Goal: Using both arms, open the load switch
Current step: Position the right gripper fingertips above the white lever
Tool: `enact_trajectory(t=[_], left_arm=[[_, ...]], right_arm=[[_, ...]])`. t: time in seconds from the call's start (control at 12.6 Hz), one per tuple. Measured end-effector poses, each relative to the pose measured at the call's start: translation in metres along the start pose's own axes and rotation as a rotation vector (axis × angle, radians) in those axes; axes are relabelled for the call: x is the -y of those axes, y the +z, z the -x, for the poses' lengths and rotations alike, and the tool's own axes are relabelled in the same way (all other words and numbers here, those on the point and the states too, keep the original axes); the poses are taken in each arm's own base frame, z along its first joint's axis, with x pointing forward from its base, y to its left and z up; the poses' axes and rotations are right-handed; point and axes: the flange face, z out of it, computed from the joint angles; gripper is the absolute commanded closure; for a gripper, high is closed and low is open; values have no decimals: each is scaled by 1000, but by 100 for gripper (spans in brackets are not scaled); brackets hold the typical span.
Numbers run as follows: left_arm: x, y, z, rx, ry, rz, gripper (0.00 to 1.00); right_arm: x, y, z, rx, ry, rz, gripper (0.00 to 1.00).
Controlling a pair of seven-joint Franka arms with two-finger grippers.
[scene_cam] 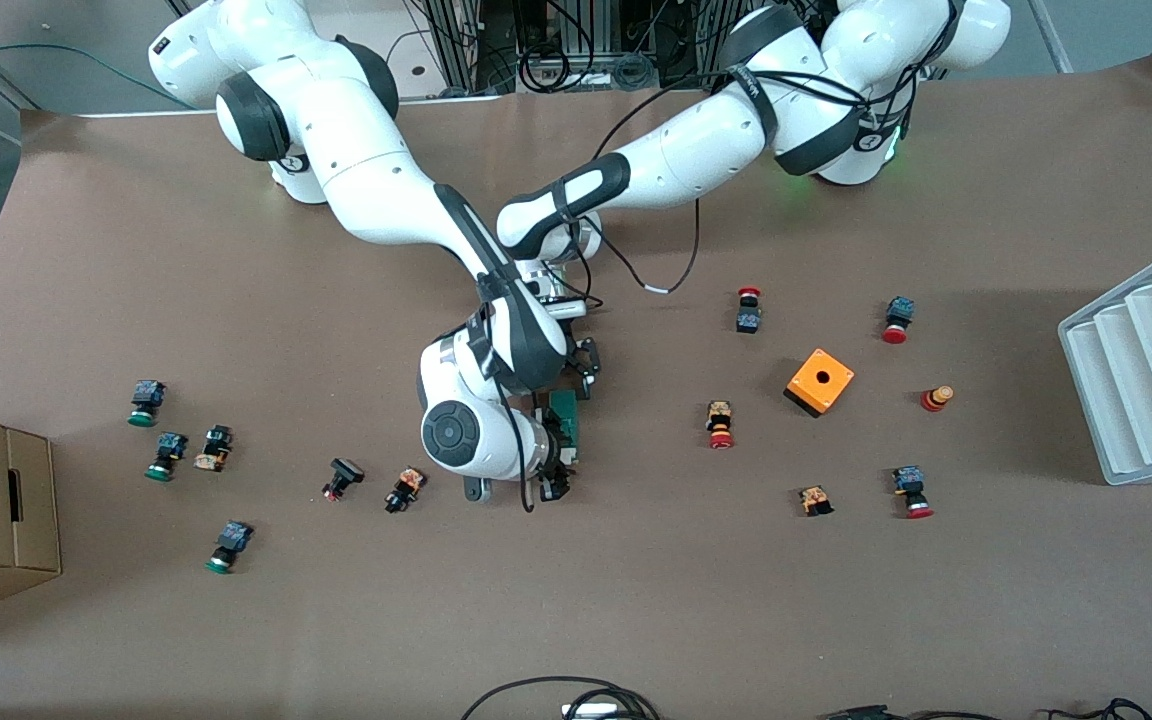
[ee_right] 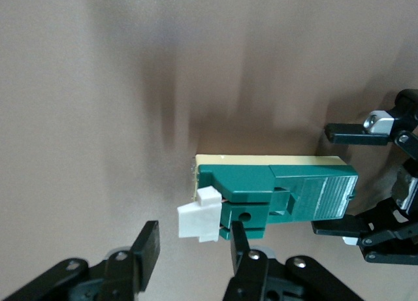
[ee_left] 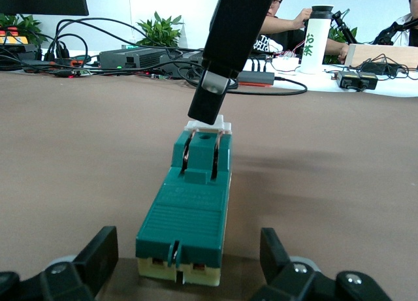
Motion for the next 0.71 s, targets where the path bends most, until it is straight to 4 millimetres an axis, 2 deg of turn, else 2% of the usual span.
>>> enact_trajectory(t=[0.08, 0.16, 0.71], left_arm=[[0, -1, 0, -2, -2, -4, 29], [1, -2, 0, -4, -2, -8, 45], [1, -2, 0, -10, -21, -12, 45]], right_arm=[[0, 0, 0, 0, 0, 0, 48], [0, 0, -1, -1, 1, 0, 48], [0, 6, -3, -6, 3, 4, 50]])
